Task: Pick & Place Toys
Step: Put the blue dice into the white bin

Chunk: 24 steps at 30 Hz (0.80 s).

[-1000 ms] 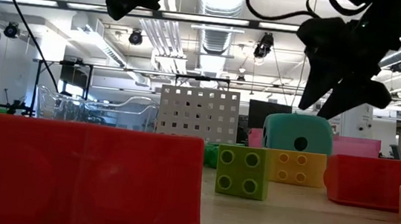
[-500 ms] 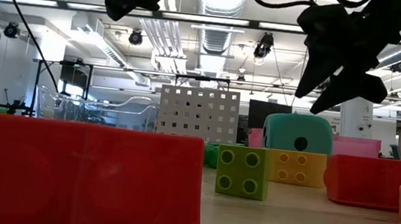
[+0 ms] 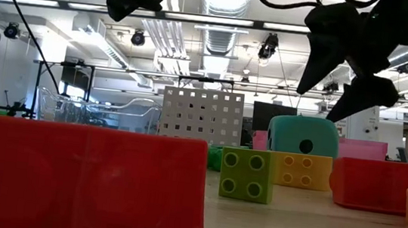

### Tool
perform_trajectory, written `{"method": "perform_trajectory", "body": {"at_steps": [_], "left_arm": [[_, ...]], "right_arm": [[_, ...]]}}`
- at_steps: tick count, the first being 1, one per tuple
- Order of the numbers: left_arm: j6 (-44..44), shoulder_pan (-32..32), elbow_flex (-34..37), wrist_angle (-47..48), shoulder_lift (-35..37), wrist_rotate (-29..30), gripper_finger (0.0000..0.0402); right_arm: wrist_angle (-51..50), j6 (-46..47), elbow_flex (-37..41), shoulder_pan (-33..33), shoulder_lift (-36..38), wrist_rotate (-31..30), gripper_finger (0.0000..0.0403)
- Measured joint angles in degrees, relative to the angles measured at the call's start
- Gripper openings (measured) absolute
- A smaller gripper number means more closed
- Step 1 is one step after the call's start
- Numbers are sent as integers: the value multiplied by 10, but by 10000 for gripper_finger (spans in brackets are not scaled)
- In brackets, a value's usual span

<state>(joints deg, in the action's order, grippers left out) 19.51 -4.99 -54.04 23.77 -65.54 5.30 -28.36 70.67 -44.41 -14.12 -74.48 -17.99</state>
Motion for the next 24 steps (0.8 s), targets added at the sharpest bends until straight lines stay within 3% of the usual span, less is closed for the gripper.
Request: {"method": "perform_trajectory", "body": {"at_steps": [12, 19, 24], "left_arm": [[5, 0, 0, 3, 0, 0, 81], [5, 0, 0, 3, 0, 0, 81], [5, 0, 0, 4, 0, 0, 81]], "right_arm": [[28, 88, -1, -2, -82, -19, 384], [69, 80, -2, -1, -111, -24, 383], [78, 79, -1, -1, -121, -24, 331]]}}
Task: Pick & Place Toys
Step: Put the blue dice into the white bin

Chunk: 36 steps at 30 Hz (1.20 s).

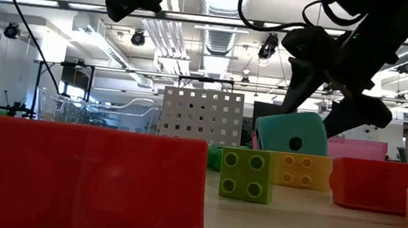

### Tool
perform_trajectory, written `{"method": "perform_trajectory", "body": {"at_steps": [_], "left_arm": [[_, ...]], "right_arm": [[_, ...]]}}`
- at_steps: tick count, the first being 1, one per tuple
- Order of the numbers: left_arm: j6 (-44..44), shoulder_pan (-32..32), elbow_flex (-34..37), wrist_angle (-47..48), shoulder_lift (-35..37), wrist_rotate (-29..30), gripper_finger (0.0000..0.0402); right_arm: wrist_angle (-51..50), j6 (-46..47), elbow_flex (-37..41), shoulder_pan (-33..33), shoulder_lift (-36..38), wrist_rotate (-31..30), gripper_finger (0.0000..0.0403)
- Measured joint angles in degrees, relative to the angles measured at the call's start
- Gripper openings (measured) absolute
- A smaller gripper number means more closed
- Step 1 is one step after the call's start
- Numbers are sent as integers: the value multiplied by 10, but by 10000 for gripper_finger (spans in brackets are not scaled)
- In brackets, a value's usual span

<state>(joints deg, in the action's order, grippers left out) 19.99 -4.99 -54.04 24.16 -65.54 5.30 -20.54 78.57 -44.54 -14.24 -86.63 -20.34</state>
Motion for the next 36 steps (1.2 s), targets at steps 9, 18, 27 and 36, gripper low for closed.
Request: {"method": "perform_trajectory", "body": {"at_steps": [9, 18, 27, 36], "left_arm": [[0, 0, 0, 1, 0, 0, 81], [0, 0, 0, 1, 0, 0, 81], [-1, 0, 0, 2, 0, 0, 81], [-1, 0, 0, 2, 0, 0, 81]], "right_arm": [[7, -38, 0, -1, 0, 5, 135], [-1, -85, 2, -17, 18, -4, 116], [-16, -115, 3, -35, 103, -12, 74], [-13, -164, 1, -51, 210, -61, 45]]}}
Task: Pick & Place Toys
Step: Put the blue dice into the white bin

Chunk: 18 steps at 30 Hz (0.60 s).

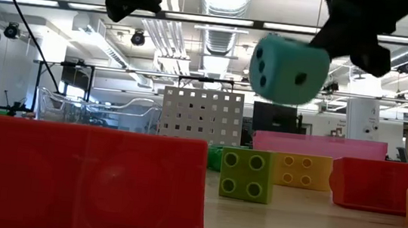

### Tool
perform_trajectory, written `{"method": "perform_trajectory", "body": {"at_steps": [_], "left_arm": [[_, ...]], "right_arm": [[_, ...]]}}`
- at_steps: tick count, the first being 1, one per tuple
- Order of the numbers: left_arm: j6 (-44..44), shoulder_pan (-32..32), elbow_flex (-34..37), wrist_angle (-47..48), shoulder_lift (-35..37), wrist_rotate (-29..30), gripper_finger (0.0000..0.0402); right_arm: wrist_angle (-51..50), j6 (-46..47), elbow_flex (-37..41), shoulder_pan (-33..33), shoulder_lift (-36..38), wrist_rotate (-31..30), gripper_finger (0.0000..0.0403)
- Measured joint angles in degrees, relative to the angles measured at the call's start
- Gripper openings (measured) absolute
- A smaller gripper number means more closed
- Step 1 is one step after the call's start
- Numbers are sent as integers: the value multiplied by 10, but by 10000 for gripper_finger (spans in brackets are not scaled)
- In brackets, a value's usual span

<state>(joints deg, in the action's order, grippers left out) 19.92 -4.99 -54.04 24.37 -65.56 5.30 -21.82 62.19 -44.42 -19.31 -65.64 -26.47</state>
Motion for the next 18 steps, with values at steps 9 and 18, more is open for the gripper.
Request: {"method": "perform_trajectory", "body": {"at_steps": [9, 18], "left_arm": [[0, 0, 0, 0, 0, 0, 81], [0, 0, 0, 0, 0, 0, 81]], "right_arm": [[49, -135, -1, 27, 71, -51, 38], [72, -261, -1, 128, 78, -30, 35]]}}
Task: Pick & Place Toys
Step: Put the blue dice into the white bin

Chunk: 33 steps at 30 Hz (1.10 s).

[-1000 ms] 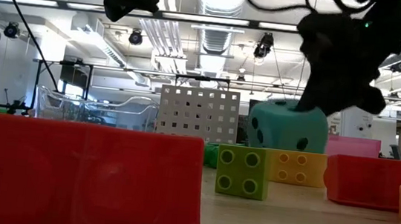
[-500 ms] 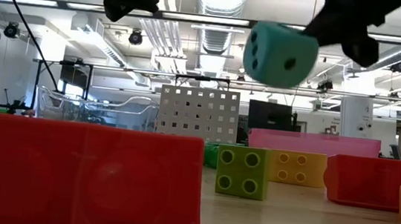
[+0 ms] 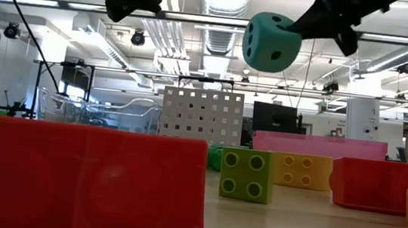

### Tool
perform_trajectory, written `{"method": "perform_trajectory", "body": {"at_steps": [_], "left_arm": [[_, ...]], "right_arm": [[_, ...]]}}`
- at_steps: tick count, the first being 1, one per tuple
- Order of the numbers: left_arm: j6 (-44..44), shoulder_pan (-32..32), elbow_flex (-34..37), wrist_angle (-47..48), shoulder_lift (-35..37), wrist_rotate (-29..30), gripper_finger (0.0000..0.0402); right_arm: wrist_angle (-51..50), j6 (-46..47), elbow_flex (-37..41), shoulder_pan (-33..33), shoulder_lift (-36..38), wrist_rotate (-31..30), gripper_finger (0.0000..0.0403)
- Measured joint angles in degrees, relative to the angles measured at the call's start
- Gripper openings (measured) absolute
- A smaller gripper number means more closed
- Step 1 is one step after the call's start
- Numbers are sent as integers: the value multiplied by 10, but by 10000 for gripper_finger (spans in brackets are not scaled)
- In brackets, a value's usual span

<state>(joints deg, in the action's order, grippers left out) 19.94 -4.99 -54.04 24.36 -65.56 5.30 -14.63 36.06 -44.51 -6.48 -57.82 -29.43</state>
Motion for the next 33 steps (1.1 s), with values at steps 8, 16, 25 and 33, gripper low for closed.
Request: {"method": "perform_trajectory", "body": {"at_steps": [8, 16, 25, 33], "left_arm": [[0, 0, 0, 1, 0, 0, 81], [-2, 0, 0, 3, 0, 0, 81], [-2, 0, 0, 4, 0, 0, 81], [-2, 0, 0, 14, 0, 0, 81]], "right_arm": [[59, -77, -1, 108, -29, 87, 33], [157, -150, -1, 198, -93, 183, 29], [177, -199, -55, 248, -190, 231, 29], [-6, -254, -234, 252, -298, 214, 23]]}}
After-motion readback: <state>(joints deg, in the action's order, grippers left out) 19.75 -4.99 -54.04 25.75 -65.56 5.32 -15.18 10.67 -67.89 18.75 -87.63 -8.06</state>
